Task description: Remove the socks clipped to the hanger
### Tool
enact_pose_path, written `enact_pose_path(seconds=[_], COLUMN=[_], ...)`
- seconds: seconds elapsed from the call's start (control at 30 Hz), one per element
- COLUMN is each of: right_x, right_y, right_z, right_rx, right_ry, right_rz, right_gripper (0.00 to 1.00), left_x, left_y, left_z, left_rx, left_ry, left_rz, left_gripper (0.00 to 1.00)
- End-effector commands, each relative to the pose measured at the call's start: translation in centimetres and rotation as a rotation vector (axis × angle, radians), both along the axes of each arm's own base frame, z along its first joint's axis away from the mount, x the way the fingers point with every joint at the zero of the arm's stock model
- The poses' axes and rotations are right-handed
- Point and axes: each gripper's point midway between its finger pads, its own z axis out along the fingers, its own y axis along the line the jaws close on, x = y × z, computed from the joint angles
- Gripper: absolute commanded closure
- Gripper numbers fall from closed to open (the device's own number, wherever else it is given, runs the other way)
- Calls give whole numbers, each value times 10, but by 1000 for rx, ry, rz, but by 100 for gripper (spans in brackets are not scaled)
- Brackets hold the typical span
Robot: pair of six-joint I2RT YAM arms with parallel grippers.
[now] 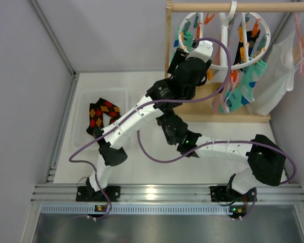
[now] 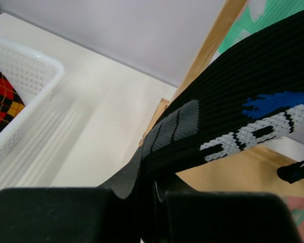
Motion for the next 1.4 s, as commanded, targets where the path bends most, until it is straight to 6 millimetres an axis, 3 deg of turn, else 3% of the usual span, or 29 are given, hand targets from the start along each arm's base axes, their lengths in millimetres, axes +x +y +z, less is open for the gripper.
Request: enact_pose_path(seconds=[0.0, 0.13, 0.23, 0.27, 0.37, 0.5, 0.6, 0.7, 0.83, 0.9, 1.0, 1.07, 1.1, 1.17, 1.2, 1.27, 1.3, 1.37], right_x=[-8, -10, -13, -13, -16, -20, -21, -25, -30, -33, -42, -52, -56, -63, -67, -73, -74, -79], right_y=[21, 25, 28, 29, 31, 30, 26, 19, 7, 2, -1, 0, -2, -3, -5, -6, -6, -4], right_z=[8, 8, 8, 7, 6, 3, 0, -10, -22, -25, -23, -31, -24, -30, -29, -28, -28, -22], right_rx=[-29, -37, -43, -46, -44, -45, -39, -32, -12, 0, 31, 28, 69, 76, 98, 115, 132, 157], right_ry=[-6, -4, -4, -3, -2, 1, 7, 18, 34, 44, 56, 74, 74, 94, 104, 120, 135, 157], right_rz=[68, 86, 100, 104, 115, 123, 121, 115, 106, 112, 150, 218, 236, 286, 301, 341, 356, 413], right_gripper=[100, 100, 100, 100, 100, 100, 100, 100, 100, 100, 100, 100, 100, 100, 100, 100, 100, 100], left_x=[1, 6, 10, 11, 14, 18, 17, 16, 13, 8, 0, -4, -9, -13, -20, -24, -31, -36], left_y=[-1, 5, 6, 5, 4, 5, 5, 6, 8, 11, 17, 19, 27, 28, 37, 42, 56, 70], left_z=[19, 19, 21, 24, 21, 20, 22, 25, 25, 26, 30, 30, 40, 33, 43, 39, 50, 42], left_rx=[-58, -38, -40, -45, -41, -50, -62, -76, -87, -103, -140, -162, -186, -197, -219, -241, -266, -266], left_ry=[-43, -66, -86, -94, -98, -97, -98, -98, -90, -81, -68, -57, -63, -44, -51, -34, -45, -34], left_rz=[4, 60, 84, 84, 91, 96, 89, 84, 71, 63, 39, 28, 24, 13, 5, 4, 23, 63], left_gripper=[23, 23, 32, 39, 45, 69, 80, 100, 100, 80, 61, 55, 48, 37, 32, 23, 8, 2])
